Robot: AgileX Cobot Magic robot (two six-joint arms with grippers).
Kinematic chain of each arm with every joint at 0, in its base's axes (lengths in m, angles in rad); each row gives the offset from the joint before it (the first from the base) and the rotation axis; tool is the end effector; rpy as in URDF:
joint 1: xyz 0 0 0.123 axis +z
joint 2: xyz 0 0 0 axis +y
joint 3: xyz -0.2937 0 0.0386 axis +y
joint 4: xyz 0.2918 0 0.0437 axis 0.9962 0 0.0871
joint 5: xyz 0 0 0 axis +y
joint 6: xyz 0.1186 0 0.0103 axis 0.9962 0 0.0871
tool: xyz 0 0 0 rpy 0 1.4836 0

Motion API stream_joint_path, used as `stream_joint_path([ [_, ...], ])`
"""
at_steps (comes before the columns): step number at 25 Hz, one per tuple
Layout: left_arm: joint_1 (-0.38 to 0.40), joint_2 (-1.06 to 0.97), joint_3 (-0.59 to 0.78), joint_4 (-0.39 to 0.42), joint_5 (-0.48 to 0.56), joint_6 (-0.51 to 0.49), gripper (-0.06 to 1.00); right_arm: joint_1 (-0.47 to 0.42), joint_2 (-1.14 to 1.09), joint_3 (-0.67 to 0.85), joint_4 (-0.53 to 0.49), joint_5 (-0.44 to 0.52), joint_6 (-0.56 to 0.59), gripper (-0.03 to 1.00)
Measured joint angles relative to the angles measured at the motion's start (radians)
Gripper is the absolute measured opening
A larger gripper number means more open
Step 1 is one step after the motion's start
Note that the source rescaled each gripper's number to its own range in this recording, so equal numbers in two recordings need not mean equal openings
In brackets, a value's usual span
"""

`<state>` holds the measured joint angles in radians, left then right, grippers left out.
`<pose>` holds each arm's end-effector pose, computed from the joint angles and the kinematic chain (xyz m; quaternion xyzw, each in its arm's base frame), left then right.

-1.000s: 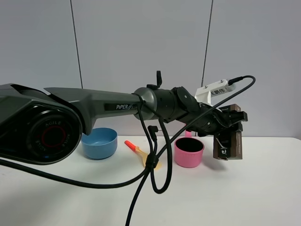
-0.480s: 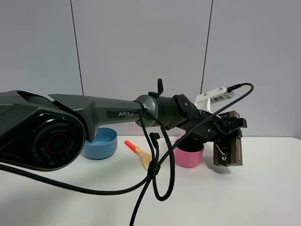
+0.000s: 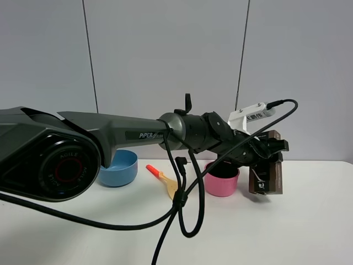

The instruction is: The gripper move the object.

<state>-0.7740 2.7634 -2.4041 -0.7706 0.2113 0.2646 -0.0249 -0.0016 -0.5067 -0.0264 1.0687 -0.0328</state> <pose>0.4762 -0.4899 0.0853 0.1559 0.8243 -0.3700 0.3990 0.0457 -0.0039 0.2870 -0.0028 0.8531 -0.0282 0.5210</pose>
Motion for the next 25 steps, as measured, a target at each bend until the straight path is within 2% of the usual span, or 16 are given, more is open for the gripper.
stream_joint_path([
  [7, 0.0, 0.001, 0.0, 0.004, -0.003, 0.0, 0.03, 0.0, 0.0, 0.0, 0.0, 0.0, 0.0, 1.0],
  [10, 0.0, 0.001, 0.0, 0.004, -0.004, 0.0, 0.13, 0.0, 0.0, 0.0, 0.0, 0.0, 0.0, 1.0],
  [15, 0.0, 0.001, 0.0, 0.004, -0.007, 0.0, 0.36, 0.0, 0.0, 0.0, 0.0, 0.0, 0.0, 1.0],
  [17, 0.0, 0.001, 0.0, 0.004, -0.008, 0.0, 0.41, 0.0, 0.0, 0.0, 0.0, 0.0, 0.0, 1.0],
  [25, 0.0, 0.001, 0.0, 0.004, -0.014, -0.008, 0.43, 0.0, 0.0, 0.0, 0.0, 0.0, 0.0, 1.0],
])
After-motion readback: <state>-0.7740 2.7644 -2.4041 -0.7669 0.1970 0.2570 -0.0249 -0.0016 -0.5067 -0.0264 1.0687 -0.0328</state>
